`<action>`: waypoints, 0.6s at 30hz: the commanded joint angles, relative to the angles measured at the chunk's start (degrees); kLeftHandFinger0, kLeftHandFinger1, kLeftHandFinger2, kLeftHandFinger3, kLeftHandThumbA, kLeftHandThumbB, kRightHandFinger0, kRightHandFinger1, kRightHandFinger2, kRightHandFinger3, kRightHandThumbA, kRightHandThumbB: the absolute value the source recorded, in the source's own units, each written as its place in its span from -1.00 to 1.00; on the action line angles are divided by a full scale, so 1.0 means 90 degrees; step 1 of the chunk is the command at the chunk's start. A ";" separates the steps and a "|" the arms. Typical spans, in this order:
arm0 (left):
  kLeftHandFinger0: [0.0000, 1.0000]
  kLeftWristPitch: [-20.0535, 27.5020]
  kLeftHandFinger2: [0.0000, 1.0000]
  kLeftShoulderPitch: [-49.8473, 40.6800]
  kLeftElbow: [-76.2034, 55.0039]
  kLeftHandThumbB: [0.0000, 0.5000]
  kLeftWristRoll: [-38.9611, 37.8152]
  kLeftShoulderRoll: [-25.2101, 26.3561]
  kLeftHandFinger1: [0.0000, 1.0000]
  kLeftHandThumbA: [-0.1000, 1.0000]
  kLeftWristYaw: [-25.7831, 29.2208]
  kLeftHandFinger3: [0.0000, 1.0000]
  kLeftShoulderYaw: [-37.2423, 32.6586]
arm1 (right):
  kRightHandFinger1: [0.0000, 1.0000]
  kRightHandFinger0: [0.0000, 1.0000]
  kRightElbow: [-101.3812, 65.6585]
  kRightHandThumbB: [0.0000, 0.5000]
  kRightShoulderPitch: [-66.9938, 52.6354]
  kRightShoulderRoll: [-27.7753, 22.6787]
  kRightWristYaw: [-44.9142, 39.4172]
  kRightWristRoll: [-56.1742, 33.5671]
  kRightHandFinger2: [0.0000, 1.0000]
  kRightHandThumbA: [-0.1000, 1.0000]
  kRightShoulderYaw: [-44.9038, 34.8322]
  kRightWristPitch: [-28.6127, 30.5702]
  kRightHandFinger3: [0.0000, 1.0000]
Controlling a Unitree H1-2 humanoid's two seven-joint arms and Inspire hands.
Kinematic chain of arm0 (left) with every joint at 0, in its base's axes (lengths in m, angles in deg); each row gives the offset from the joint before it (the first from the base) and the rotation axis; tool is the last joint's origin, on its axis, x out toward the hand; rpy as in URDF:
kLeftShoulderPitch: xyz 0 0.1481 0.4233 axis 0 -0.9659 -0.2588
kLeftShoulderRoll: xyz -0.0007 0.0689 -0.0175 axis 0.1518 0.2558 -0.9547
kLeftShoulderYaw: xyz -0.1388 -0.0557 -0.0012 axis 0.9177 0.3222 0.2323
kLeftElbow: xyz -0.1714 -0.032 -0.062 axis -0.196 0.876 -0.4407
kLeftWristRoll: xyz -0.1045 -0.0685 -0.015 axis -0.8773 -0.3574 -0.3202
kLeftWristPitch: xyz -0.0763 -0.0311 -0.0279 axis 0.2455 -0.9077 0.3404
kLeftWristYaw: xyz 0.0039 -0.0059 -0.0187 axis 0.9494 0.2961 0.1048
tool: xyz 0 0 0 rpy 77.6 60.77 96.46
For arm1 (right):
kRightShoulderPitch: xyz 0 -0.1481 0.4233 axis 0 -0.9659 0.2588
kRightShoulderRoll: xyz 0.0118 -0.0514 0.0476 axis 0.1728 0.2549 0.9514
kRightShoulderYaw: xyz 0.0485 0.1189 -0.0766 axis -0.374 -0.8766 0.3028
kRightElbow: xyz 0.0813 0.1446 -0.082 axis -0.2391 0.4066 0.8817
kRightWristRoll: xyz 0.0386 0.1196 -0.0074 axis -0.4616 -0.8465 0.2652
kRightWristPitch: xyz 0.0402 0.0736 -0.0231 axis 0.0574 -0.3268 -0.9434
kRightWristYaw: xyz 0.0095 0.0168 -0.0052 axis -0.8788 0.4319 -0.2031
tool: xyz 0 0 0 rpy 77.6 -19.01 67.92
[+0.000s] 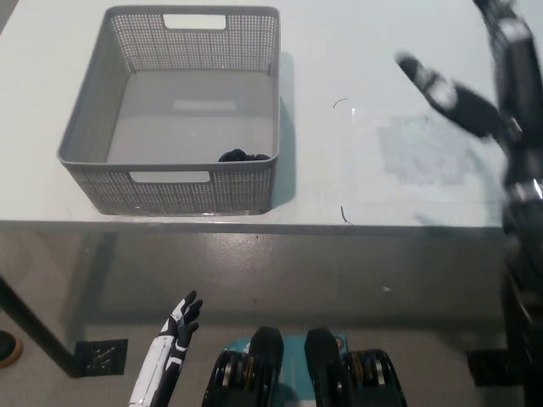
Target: Use the right hand to pick up a webcam and put it into a container on the left side
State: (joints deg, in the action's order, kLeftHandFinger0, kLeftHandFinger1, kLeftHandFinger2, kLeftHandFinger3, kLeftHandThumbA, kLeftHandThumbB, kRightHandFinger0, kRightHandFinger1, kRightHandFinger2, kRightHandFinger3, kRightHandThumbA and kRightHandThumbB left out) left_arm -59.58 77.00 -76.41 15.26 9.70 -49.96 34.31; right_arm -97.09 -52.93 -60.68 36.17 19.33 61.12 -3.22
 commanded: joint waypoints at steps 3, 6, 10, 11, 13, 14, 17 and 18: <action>1.00 -0.0033 1.00 0.0019 -0.0192 -0.75 -0.0115 0.0040 1.00 1.00 0.0013 1.00 0.0065 | 1.00 1.00 -0.1709 0.46 -0.2182 -0.0224 -0.0509 -0.2198 1.00 1.00 -0.0467 0.0700 1.00; 1.00 -0.0023 1.00 0.0009 -0.0199 -0.77 -0.0141 0.0028 1.00 1.00 0.0024 1.00 0.0092 | 1.00 1.00 -0.1235 0.46 -0.2584 -0.0085 -0.0594 -0.2203 1.00 1.00 -0.0360 0.0843 1.00; 1.00 -0.0071 1.00 -0.0068 -0.0228 -0.72 -0.0235 0.0013 1.00 1.00 -0.0011 1.00 0.0115 | 1.00 1.00 -0.0157 0.10 -0.3017 -0.0008 -0.0873 -0.2141 1.00 1.00 -0.0156 0.1374 1.00; 1.00 -0.0074 1.00 -0.0118 -0.0249 -0.73 -0.0272 0.0008 1.00 1.00 -0.0032 1.00 0.0110 | 1.00 1.00 0.0155 0.00 -0.3096 -0.0008 -0.0918 -0.2121 1.00 1.00 -0.0141 0.1463 1.00; 1.00 -0.0026 1.00 -0.0132 -0.0229 -0.75 -0.0287 0.0009 1.00 0.98 -0.0040 1.00 0.0103 | 1.00 1.00 0.0756 -0.20 -0.3129 -0.0011 -0.1014 -0.2154 1.00 1.00 -0.0153 0.1622 1.00; 1.00 -0.0037 1.00 -0.0132 -0.0234 -0.75 -0.0277 0.0005 1.00 0.98 -0.0033 1.00 0.0098 | 1.00 1.00 0.0974 -0.23 -0.3127 -0.0007 -0.1045 -0.2190 1.00 1.00 -0.0171 0.1655 1.00; 1.00 -0.0029 1.00 -0.0088 -0.0226 -0.72 -0.0203 0.0034 1.00 1.00 -0.0010 1.00 0.0091 | 1.00 1.00 0.1621 -0.21 -0.3076 0.0045 -0.1129 -0.2201 1.00 1.00 -0.0164 0.1781 1.00; 1.00 -0.0026 1.00 -0.0102 -0.0250 -0.70 -0.0226 0.0039 1.00 1.00 -0.0023 1.00 0.0091 | 1.00 1.00 0.1759 -0.29 -0.3085 0.0064 -0.1209 -0.2272 1.00 1.00 -0.0154 0.1849 1.00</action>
State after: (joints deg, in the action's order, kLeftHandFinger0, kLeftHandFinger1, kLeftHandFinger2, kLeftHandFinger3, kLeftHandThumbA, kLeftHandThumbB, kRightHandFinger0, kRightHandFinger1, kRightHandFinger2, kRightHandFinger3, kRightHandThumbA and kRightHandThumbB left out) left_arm -59.92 75.90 -76.70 14.01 9.72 -49.97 35.07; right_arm -84.32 -81.91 -60.59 29.04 3.18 59.47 6.67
